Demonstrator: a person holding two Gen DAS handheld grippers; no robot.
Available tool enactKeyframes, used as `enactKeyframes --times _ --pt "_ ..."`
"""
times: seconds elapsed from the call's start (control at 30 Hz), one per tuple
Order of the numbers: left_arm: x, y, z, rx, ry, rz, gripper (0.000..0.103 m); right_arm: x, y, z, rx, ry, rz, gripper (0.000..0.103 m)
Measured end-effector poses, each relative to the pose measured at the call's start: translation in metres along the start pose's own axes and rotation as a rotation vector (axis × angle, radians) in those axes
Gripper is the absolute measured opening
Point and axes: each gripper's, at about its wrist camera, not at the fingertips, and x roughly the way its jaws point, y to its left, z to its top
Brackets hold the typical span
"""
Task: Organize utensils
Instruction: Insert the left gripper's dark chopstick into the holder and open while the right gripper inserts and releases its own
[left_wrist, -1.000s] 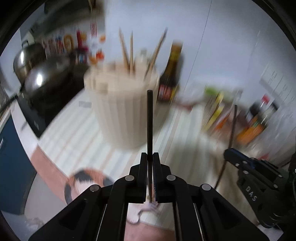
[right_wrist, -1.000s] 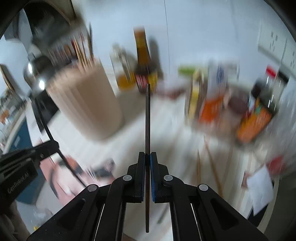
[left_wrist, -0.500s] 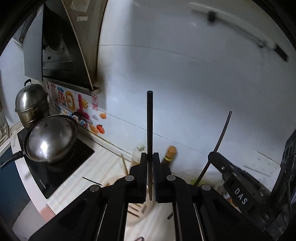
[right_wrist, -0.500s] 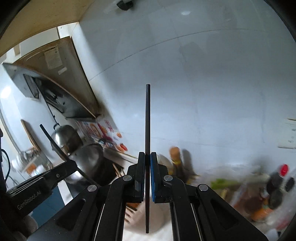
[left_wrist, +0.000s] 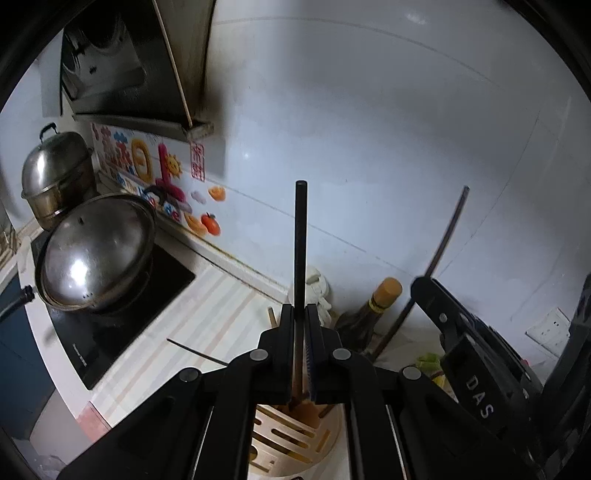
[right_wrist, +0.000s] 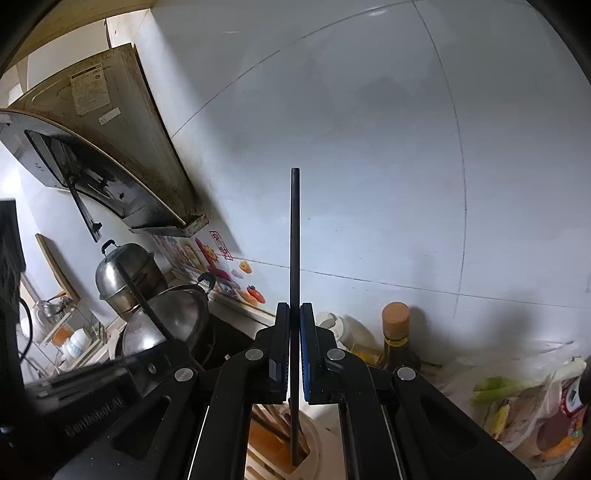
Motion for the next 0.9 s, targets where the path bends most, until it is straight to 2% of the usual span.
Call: enactKeyframes --times 0.3,0.37,0.43,0.5,0.57,0.6,0.63,0.67,0.7,0.73,0.77,0.83,0.87,0.9 --pt "0.015 -0.001 -0.016 -0.012 0.082 -0.026 0.003 0.012 0.001 -0.021 -0.040 0.043 0.001 0.005" --pt "0.017 -0.001 -0.019 -0.014 0.099 -0.041 0.003 0.013 -0.001 -0.024 -0.042 0.073 0.000 0.005" --pt "0.015 0.000 -0.020 -0.016 0.112 -0.061 0.004 0.016 -0.003 -0.027 -0.042 0.144 0.023 0.006" --pt "0.010 0.003 -0.021 -0.049 0.132 -0.052 0.008 0.014 -0.007 -0.028 -0.032 0.178 0.025 0.007" --pt "0.001 0.005 -0.021 -0.054 0.129 -0.023 0.009 0.005 -0.013 -0.027 -0.019 0.204 0.034 0.024" --pt "-0.004 0.006 -0.021 -0.051 0.117 -0.002 0.010 0.002 -0.014 -0.027 -0.015 0.208 0.034 0.040" --pt "-0.010 0.007 -0.022 -0.049 0.103 0.020 0.014 -0.007 -0.017 -0.027 -0.012 0.207 0.034 0.051" --pt "-0.014 0.009 -0.023 -0.050 0.093 0.032 0.036 -0.015 -0.020 -0.027 -0.006 0.210 0.030 0.054" --pt "-0.018 0.011 -0.024 -0.058 0.082 0.044 0.073 -0.024 -0.024 -0.027 0.005 0.211 0.023 0.057" --pt "-0.025 0.014 -0.027 -0.070 0.063 0.048 0.087 -0.033 -0.028 -0.028 0.014 0.210 0.017 0.059" --pt "-0.033 0.016 -0.031 -0.077 0.035 0.048 0.094 -0.039 -0.032 -0.028 0.017 0.212 0.005 0.062" --pt "-0.045 0.017 -0.041 -0.069 -0.005 0.061 0.094 -0.057 -0.042 -0.033 0.037 0.212 -0.027 0.074" --pt "-0.049 0.016 -0.048 -0.059 -0.012 0.071 0.097 -0.065 -0.047 -0.036 0.043 0.213 -0.045 0.078" --pt "-0.050 0.016 -0.052 -0.052 -0.013 0.086 0.103 -0.073 -0.052 -0.040 0.052 0.216 -0.064 0.086"
